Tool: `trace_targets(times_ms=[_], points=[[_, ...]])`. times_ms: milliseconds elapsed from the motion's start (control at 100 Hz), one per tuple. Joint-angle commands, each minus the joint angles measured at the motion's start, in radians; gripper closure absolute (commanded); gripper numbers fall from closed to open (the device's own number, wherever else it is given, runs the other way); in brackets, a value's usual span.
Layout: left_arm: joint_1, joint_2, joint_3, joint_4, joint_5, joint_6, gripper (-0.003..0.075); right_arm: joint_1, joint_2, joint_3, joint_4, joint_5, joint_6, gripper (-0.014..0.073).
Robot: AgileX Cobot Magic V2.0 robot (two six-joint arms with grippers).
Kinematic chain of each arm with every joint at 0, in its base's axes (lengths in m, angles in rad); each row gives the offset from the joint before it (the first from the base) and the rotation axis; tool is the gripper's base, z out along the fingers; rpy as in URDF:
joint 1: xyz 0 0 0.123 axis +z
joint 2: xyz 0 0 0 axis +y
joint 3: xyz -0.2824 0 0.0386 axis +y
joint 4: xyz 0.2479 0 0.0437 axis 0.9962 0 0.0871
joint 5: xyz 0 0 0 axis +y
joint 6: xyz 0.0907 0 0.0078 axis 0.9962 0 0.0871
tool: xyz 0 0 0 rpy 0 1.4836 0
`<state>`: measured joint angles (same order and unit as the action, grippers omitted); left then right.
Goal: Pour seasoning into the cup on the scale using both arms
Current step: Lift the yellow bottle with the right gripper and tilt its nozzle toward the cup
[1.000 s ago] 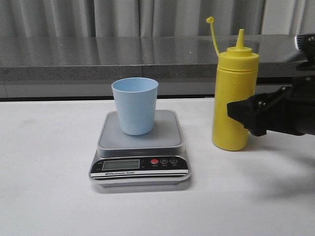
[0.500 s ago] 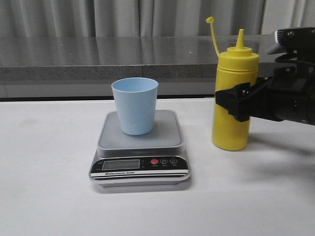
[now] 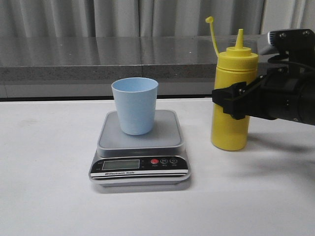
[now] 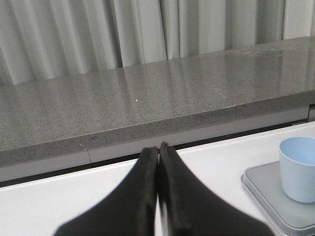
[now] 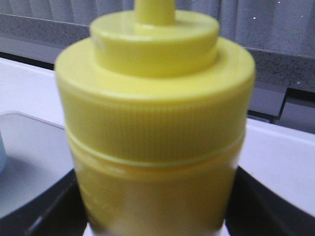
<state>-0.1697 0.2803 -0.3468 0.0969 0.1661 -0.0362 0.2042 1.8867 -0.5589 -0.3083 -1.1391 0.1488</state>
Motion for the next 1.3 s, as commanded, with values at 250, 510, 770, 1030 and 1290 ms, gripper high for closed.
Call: trace_targets(times_ms=[250,510,770,1030,1290], points=[[0.002,0.005,-0.025,0.001,-0.082,-0.006,0.0738,0.001,-0.04,-0.019,-0.004,-0.112,0.0,0.0414],[0.002,0.005,-0.025,0.001,-0.082,-0.006,0.0738,0.001,-0.083,-0.033,-0.09,-0.073,-0.021,0.0414],[0.002,0.005,-0.025,0.001,-0.082,-0.006,0.0738,0.024,-0.209,-0.119,-0.189,0.257,-0.06,0.0414],[0.002,0.005,-0.025,0.001,-0.082,-0.006,0.0738,0.107,-0.252,-0.239,-0.217,0.54,-0.198,0.0414],[0.002,0.005,-0.025,0.001,-0.082,-0.006,0.0738,0.178,-0.252,-0.353,-0.225,0.765,-0.344,0.0414]])
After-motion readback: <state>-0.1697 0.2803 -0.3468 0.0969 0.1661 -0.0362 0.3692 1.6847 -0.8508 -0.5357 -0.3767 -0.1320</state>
